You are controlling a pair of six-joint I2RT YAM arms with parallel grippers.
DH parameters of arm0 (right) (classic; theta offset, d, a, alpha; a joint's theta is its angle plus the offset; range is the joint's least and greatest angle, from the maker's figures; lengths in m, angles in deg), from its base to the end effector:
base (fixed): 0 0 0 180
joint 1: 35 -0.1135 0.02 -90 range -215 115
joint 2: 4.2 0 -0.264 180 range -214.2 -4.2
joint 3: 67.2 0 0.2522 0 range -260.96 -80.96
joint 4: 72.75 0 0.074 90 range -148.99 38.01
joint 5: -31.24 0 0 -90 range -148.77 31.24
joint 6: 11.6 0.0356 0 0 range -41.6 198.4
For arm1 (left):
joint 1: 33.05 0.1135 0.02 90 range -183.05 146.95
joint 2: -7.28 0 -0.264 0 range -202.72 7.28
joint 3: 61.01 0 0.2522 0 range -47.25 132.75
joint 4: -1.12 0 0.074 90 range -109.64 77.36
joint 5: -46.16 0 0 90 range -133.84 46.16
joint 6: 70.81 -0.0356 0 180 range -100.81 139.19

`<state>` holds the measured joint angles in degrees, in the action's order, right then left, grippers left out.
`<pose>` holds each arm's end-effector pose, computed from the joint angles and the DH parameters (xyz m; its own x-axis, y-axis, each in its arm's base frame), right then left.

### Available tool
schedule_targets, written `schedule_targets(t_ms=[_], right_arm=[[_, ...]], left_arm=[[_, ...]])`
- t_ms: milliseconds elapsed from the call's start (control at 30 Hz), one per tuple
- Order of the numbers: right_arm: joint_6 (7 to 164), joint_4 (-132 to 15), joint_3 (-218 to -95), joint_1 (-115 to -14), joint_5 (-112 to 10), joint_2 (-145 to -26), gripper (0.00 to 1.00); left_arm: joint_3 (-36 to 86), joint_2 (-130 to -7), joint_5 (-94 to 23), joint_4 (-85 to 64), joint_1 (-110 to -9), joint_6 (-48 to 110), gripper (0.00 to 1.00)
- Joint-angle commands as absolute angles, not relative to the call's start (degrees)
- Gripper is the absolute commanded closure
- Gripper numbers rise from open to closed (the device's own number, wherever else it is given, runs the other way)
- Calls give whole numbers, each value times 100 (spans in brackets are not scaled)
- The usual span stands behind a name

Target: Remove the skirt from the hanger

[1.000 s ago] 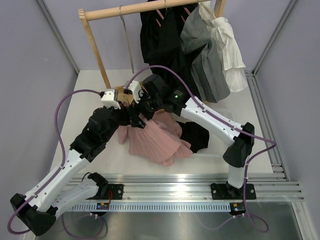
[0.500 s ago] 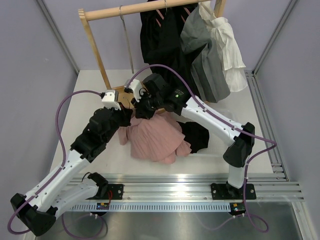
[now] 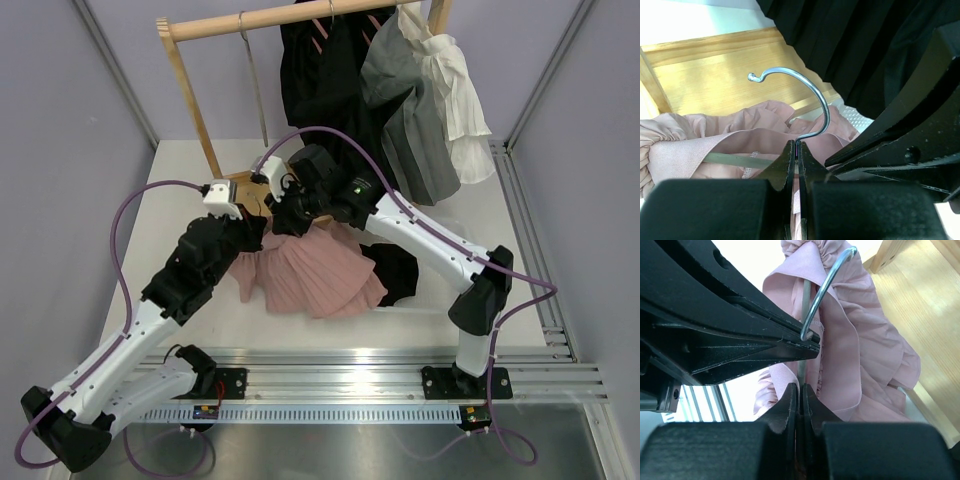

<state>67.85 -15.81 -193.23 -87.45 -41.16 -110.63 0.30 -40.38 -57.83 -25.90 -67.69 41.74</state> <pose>0.2463 0.3380 0.3859 -0.1982 -0.5442 -0.8152 -0.9547 0.2957 0.0347 0.1636 -0.1025 0.3431 -0.3130 -0.2360 -0.9200 0.2577 0.9112 -0.3215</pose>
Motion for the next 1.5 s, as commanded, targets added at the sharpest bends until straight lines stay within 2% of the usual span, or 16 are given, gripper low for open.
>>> schedule_targets(t_ms=[0, 133, 267, 433, 500, 633, 733, 767, 800, 867, 933, 1000, 1033, 1133, 1267, 1467], right_arm=[[6750, -1707, -19566, -8730, -3715, -10580, 91], [6776, -1707, -19574, -8677, -3600, -10615, 96], [6829, -1698, -19583, -8633, -3442, -10642, 91], [6838, -1681, -19574, -8607, -3187, -10624, 88], [6846, -1689, -19574, -8589, -3091, -10624, 91], [6838, -1654, -19557, -8572, -2818, -10624, 76], [6838, -1637, -19548, -8580, -2669, -10650, 71], [6829, -1628, -19557, -8572, -2642, -10659, 65], [6820, -1619, -19557, -8563, -2590, -10694, 63], [6838, -1584, -19566, -8572, -2511, -10721, 64], [6873, -1601, -19548, -8580, -2484, -10730, 71], [6882, -1593, -19531, -8572, -2449, -10756, 69], [6899, -1584, -19522, -8563, -2440, -10773, 66], [6961, -1505, -19530, -8580, -2448, -10923, 45], [6908, -1540, -19513, -8615, -2913, -11028, 30], [6855, -1496, -19609, -8616, -3178, -11098, 30]], left_arm=[[-93, -4027, -5834, -2380, -6777, 4143, 100], [-172, -3940, -5860, -2486, -6768, 4125, 100], [-242, -3860, -5878, -2591, -6768, 4099, 100], [-313, -3834, -5878, -2600, -6768, 4125, 100], [-339, -3825, -5869, -2582, -6768, 4134, 100], [-348, -3816, -5851, -2547, -6768, 4178, 100], [-331, -3825, -5843, -2539, -6768, 4195, 100], [-331, -3816, -5843, -2539, -6768, 4196, 100], [-313, -3807, -5843, -2539, -6777, 4204, 100], [-304, -3807, -5843, -2547, -6777, 4222, 100], [-295, -3790, -5834, -2539, -6768, 4239, 100], [-287, -3772, -5834, -2539, -6768, 4248, 100], [-287, -3763, -5825, -2539, -6777, 4257, 100], [-260, -3755, -5799, -2530, -6768, 4283, 100], [-208, -3746, -5790, -2556, -6768, 4292, 100], [-199, -3737, -5763, -2556, -6768, 4283, 100]])
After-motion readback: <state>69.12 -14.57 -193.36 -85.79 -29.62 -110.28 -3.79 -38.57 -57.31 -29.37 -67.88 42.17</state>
